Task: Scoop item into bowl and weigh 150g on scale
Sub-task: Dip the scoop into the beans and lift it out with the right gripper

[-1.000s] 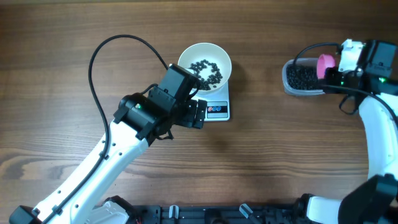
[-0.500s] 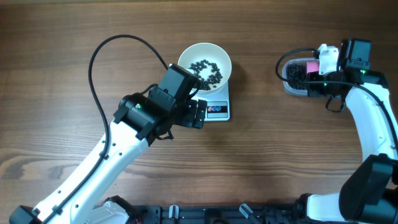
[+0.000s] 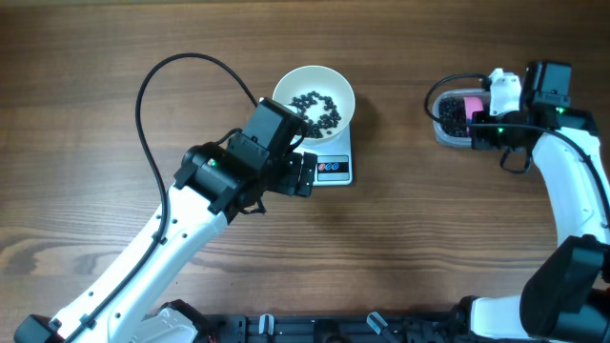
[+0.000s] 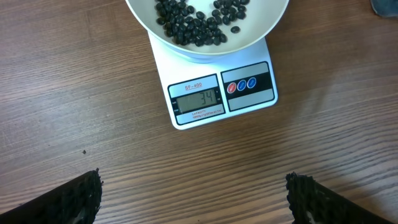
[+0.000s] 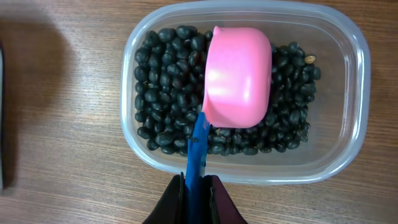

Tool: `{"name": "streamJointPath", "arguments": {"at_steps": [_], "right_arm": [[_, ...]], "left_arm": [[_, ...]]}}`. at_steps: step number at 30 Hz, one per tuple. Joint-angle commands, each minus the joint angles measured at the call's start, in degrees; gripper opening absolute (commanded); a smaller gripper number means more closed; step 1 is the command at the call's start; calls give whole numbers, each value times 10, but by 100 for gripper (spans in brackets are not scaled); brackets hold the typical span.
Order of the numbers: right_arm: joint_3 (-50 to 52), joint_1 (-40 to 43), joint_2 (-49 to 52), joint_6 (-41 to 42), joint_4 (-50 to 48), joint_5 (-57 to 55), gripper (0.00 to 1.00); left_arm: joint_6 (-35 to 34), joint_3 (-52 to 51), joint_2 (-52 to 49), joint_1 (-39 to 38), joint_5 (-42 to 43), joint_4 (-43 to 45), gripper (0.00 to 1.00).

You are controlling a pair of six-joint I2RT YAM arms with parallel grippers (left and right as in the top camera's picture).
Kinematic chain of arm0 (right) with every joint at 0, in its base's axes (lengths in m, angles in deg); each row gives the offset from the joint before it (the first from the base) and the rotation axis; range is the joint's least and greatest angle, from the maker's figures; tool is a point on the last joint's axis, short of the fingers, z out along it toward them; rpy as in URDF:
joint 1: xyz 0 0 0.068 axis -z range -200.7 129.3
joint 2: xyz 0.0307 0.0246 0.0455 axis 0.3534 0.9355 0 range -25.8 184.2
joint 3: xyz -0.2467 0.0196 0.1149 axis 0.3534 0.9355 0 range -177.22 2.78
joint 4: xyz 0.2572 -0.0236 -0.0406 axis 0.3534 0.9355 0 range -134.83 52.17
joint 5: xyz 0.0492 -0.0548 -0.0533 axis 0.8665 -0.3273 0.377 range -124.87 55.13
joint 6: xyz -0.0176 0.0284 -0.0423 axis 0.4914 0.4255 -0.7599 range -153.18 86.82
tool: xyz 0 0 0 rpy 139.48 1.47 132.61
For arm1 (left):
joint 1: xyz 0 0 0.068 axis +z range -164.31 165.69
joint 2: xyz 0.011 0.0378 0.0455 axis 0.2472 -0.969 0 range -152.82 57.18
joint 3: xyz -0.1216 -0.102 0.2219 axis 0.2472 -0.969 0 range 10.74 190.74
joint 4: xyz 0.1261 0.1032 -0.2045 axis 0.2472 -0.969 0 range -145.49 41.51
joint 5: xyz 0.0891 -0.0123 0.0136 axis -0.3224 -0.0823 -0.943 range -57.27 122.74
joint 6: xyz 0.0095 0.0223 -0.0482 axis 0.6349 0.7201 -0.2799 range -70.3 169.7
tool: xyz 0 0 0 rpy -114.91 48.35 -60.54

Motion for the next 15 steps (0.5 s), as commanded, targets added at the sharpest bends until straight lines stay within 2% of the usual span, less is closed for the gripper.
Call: {"name": "streamJointPath", "arguments": {"at_steps": [1,8,15], "right_arm": [[-2,22,3,17,10,83,4],[-2,73,3,22,26,187,4],[-2,73,4,42,11,187,4]], "left_arm": [[-5,9,-1,-3,1,0,100],[-5,9,-1,-3,1,0,100],[-5,9,0,-3,1,0,100]]}}
